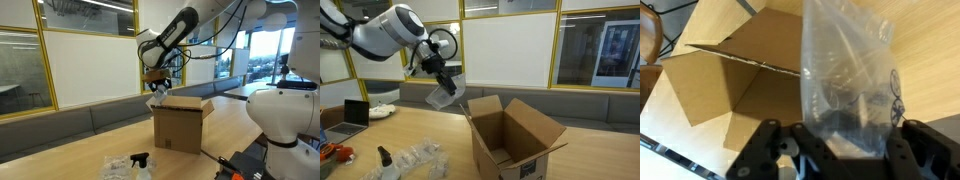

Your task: Remove all the plastic bags and the spray bottle from the table and put them in the box

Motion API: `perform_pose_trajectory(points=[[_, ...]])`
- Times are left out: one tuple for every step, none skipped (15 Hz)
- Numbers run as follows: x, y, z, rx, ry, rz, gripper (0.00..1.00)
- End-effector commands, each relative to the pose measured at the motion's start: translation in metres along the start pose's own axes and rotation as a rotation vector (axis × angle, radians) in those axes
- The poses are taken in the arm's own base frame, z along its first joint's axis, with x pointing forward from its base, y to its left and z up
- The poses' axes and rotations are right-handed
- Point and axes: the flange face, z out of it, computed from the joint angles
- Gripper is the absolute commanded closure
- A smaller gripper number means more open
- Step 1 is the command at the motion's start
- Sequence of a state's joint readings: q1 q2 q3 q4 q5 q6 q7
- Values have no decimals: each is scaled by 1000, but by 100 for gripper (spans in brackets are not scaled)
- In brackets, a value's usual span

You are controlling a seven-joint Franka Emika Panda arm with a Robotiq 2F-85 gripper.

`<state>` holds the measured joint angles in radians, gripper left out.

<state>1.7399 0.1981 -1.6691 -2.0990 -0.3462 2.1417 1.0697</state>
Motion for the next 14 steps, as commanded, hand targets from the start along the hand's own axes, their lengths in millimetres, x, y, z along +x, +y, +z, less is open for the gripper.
perform_pose_trajectory(points=[[33,26,-52,-48,35,12,91],[40,38,-58,-59,43,16,91],[46,48,-55,-63,48,19,91],[53,63,-53,-57,34,27,91],[60,81,-46,-57,20,32,91],[65,97,-37,-65,10,37,91],[70,115,-28,-66,-5,41,91],[73,130,-14,-68,-24,46,91],[75,144,-2,-68,-37,49,91],[76,156,14,-72,-49,52,91],[77,167,29,-72,-60,54,91],[79,177,48,-72,-75,54,91],[81,186,64,-73,-89,55,91],[85,193,81,-76,-106,55,91]])
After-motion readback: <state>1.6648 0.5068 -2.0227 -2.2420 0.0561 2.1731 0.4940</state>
